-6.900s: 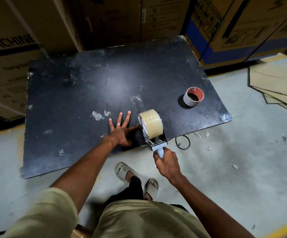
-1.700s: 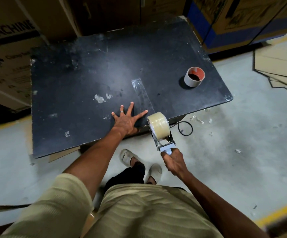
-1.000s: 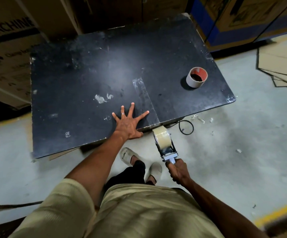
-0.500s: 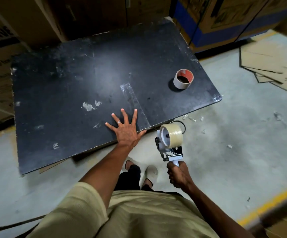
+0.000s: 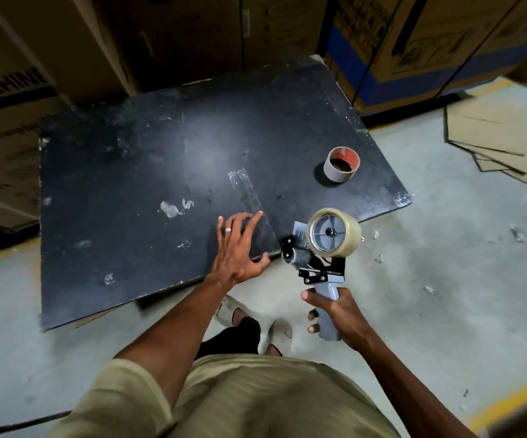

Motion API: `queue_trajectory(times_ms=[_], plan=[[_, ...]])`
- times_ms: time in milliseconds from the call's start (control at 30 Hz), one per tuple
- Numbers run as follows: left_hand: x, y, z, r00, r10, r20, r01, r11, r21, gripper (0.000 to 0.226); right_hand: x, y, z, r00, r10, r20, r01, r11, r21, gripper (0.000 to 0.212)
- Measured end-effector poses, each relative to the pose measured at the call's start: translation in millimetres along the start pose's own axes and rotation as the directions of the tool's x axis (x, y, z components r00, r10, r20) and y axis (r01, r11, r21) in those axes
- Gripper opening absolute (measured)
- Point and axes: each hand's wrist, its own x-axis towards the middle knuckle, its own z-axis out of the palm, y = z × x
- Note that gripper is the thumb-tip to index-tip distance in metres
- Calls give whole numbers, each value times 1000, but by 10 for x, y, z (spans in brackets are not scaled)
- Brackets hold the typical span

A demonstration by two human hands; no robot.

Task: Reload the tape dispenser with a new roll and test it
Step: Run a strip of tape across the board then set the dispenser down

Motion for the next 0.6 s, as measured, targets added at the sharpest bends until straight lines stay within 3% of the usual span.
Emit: queue_trajectory(times_ms=[167,300,433,500,600], plan=[[161,45,-62,997,58,-51,-70,956,-283,85,-26,-340,64,997,-68,38,68,998,-9,19],[327,152,-182,991,-47,-123,-20,871,-491,74,103,-608,193,996,-55,68,47,993,104,17],[525,268,-396,978,-206,20,155,664,-731,61,228,-818,282,988,-76,130,55,985,163,24],[588,292,-478,974,-225,38,171,610,-774,59,282,-890,312,985,-82,152,56,984,169,19],[654,259,-516,969,-249,5,163,618,-769,56,347,-982,372,983,-87,160,56,981,186,17]])
